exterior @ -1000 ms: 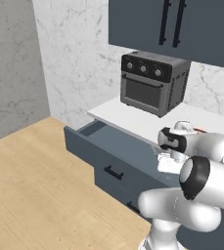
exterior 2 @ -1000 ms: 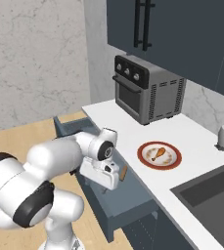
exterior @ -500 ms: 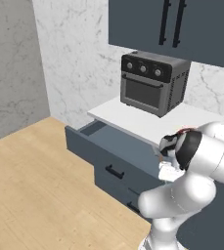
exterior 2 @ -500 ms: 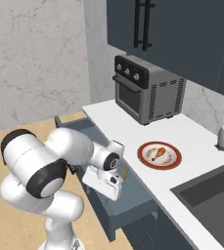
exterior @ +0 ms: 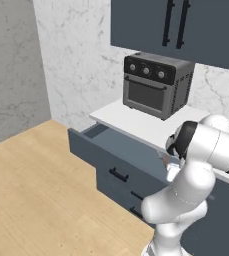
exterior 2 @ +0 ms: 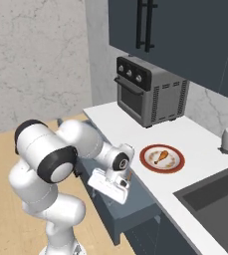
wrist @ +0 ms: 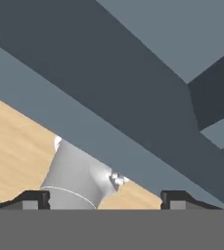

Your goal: Pick up the knife from the drawer and place it on the cutting board. Then place the meat from the plate to the cutting board.

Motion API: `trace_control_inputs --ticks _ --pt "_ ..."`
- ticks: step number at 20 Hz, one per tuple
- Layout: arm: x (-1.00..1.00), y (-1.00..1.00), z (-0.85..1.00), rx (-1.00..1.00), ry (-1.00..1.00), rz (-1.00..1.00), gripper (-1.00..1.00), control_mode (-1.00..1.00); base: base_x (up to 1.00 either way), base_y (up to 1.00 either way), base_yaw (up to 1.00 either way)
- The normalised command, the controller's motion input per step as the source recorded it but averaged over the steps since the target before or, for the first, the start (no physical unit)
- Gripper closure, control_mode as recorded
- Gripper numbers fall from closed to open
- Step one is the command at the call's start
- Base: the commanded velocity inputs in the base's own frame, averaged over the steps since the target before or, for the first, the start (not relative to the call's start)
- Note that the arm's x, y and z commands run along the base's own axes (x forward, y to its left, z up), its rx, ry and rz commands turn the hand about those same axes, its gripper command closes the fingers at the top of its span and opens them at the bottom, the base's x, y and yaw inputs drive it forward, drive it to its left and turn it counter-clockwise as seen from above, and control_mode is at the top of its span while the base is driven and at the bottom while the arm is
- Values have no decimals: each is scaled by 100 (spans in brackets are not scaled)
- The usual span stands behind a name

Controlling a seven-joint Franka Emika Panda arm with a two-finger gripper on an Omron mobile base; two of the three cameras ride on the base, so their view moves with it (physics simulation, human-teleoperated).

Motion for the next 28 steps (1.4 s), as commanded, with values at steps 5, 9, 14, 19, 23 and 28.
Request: trace_control_inputs --ticks 5,9,14,19,23,28 --pt "-62 32 -57 30 10 19 -100 -100 0 0 0" --pt "-57 24 -48 25 3 19 -100 -100 0 0 0" --pt "-44 25 -24 20 0 17 -100 -100 0 0 0" --pt "-36 34 -6 26 9 17 -100 -100 0 0 0" --pt "-36 27 0 29 10 17 -100 -100 0 0 0" --pt "30 -19 64 11 -6 22 -100 -100 0 0 0"
